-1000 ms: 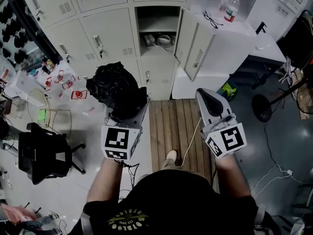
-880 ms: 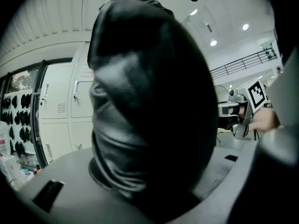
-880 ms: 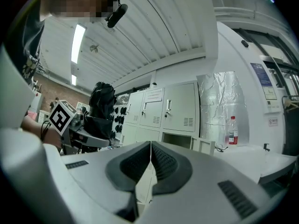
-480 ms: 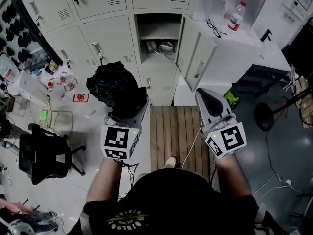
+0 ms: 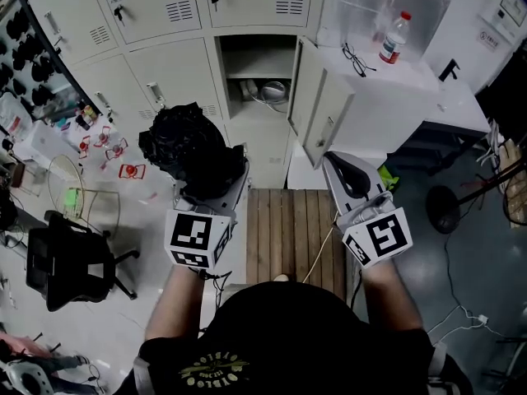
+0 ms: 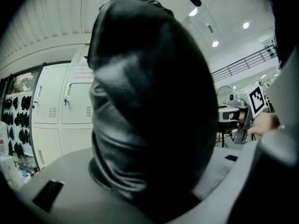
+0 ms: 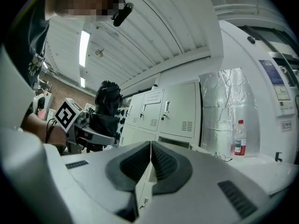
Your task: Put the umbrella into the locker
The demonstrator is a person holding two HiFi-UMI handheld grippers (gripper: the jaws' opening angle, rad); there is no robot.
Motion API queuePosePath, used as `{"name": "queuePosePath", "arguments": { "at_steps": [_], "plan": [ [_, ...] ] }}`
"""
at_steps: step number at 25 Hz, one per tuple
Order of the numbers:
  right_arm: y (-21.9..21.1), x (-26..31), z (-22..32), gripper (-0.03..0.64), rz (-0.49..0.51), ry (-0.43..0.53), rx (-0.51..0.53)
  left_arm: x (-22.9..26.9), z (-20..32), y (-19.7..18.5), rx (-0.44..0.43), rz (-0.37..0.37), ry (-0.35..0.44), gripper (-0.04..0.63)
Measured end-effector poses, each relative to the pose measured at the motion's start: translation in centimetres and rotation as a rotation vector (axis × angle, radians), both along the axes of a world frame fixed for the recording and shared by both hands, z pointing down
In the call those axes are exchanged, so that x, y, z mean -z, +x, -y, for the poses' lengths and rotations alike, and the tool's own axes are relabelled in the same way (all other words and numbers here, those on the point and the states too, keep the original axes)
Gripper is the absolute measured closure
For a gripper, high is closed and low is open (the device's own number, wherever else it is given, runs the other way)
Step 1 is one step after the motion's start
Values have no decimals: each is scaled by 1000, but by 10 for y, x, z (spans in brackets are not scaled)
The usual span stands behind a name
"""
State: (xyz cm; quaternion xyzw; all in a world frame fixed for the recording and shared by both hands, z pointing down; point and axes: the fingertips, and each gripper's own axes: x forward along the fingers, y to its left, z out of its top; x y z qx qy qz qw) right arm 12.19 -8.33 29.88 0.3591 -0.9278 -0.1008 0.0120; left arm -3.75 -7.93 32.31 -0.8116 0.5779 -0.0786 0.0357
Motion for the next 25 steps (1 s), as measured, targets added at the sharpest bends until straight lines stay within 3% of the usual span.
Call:
{"name": "queuePosePath", "arguments": {
  "at_steps": [7,11,15,25],
  "plan": [
    [7,-4,15,589,4,-18,14,-7,7,10,17,46,9,342],
    [6,-7,18,589,-1,-25,26,-5,7,3,53,37,27,342],
    [2,-11,20,589,8,-32,33,-12,7,-5,75,33,-4,342],
    [-8,-17,35,589,17,-43,21,-20,28,-7,42,58,-32,342]
  ]
}}
